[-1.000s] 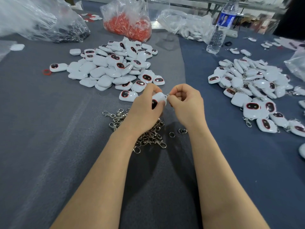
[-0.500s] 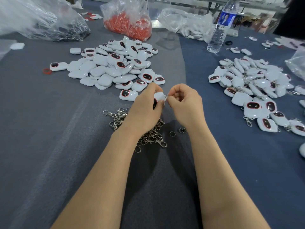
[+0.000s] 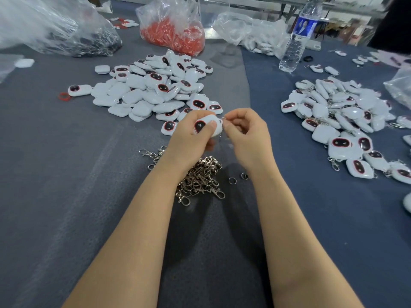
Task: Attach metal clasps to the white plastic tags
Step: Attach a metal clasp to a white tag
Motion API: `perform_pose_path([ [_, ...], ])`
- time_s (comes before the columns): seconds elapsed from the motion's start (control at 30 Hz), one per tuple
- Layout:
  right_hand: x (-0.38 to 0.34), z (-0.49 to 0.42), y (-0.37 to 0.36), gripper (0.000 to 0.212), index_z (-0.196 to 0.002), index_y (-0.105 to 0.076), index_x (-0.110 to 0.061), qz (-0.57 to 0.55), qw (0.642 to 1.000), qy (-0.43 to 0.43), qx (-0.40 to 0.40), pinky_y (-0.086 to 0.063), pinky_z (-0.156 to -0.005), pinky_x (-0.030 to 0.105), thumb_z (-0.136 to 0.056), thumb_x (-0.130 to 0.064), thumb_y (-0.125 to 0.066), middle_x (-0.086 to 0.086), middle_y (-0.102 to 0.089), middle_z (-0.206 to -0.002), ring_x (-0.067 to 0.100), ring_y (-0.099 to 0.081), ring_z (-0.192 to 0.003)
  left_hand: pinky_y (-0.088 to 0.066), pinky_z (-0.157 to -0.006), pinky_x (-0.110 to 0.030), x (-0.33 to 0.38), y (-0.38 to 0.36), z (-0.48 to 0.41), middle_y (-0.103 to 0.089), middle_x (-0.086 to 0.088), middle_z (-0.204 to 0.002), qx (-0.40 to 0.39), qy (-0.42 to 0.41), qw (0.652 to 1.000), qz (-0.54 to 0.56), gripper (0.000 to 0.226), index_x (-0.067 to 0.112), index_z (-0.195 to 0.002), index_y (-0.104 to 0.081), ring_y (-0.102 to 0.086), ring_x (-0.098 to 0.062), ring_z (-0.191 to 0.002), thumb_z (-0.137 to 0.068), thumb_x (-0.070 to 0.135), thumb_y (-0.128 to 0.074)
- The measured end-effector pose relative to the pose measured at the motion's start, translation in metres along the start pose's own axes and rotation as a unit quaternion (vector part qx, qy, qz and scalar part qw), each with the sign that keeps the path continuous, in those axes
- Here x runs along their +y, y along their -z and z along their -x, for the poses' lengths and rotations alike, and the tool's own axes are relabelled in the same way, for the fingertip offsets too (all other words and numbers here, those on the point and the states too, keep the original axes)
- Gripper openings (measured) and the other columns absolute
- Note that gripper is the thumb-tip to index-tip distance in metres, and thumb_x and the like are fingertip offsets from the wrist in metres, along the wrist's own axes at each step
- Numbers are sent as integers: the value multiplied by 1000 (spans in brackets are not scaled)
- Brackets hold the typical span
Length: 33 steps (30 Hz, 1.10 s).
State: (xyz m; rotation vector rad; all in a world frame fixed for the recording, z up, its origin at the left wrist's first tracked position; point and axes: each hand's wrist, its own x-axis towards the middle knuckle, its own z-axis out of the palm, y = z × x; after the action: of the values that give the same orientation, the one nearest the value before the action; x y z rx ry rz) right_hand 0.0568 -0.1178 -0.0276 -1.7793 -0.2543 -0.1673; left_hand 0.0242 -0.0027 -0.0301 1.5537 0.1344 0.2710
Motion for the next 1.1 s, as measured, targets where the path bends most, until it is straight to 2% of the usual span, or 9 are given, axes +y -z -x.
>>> perform_pose_path([
  [0.23,-4,3,-6,11,-87,-64,-17,-21,999,26,31,-44,-67,9,-90,-7,-60,-12,-63,-77,-6,-55,-67,-45,-49,-15,9,-1,0,-58,-1,-79,-30,89,976,198,13,13,-97,-61,-51,-3,-52,-96,8,-49],
  [0.43,-4,9,-12,11,-93,-67,-9,101,987,110,57,-38,-64,6,-93,-8,-56,-11,-58,-74,0,-52,-66,-40,-42,-12,11,3,-1,-55,2,-59,-44,165,933,316,17,7,-83,-58,-45,-2,-43,-95,6,-47],
  [0.5,-3,9,-11,12,-91,-65,-9,179,976,121,21,-37,-61,13,-94,-8,-53,-7,-57,-71,7,-50,-65,-40,-43,-14,10,2,-1,-55,-1,-68,-3,151,958,244,12,7,-84,-58,-46,-2,-45,-93,5,-49],
  [0.57,-1,6,-8,13,-90,-63,-10,265,958,102,-38,-40,-67,24,-95,-9,-51,1,-63,-77,17,-53,-72,-42,-53,-19,6,2,-1,-55,2,-75,71,55,996,0,5,12,-93,-57,-50,-6,-53,-90,9,-55],
  [0.63,0,4,-4,14,-94,-63,-10,348,929,83,-91,-44,-76,34,-94,-10,-49,6,-67,-87,24,-56,-82,-35,-62,-18,2,1,2,-53,8,-76,85,-92,965,-232,12,15,-100,-57,-49,-5,-62,-89,13,-57],
  [0.73,-1,3,1,11,-90,-62,-13,337,934,79,-87,-44,-73,29,-93,-13,-51,0,-65,-82,19,-55,-79,-34,-61,-16,1,0,4,-52,12,-77,49,-174,937,-299,15,17,-105,-56,-50,4,-67,-90,16,-56],
  [0.8,-2,5,-2,10,-84,-59,-18,236,969,57,-45,-39,-63,17,-92,-13,-54,-8,-58,-73,10,-51,-70,-39,-63,-9,1,0,0,-54,12,-82,67,-134,963,-224,15,18,-106,-56,-52,4,-66,-91,15,-55],
  [0.9,-3,4,-8,17,-79,-54,-20,23,1000,-18,-9,-43,-68,16,-88,-7,-58,-10,-56,-69,7,-54,-68,-46,-50,-14,3,-1,-3,-56,2,-80,67,49,993,81,7,13,-100,-58,-51,1,-49,-94,11,-55],
  [1.1,-2,4,-14,20,-81,-59,-20,-59,998,-27,18,-51,-76,27,-87,-2,-60,-3,-63,-78,9,-59,-74,-46,-44,-10,6,6,-5,-59,-6,-79,-3,225,894,386,11,3,-90,-60,-51,-3,-45,-95,10,-53],
])
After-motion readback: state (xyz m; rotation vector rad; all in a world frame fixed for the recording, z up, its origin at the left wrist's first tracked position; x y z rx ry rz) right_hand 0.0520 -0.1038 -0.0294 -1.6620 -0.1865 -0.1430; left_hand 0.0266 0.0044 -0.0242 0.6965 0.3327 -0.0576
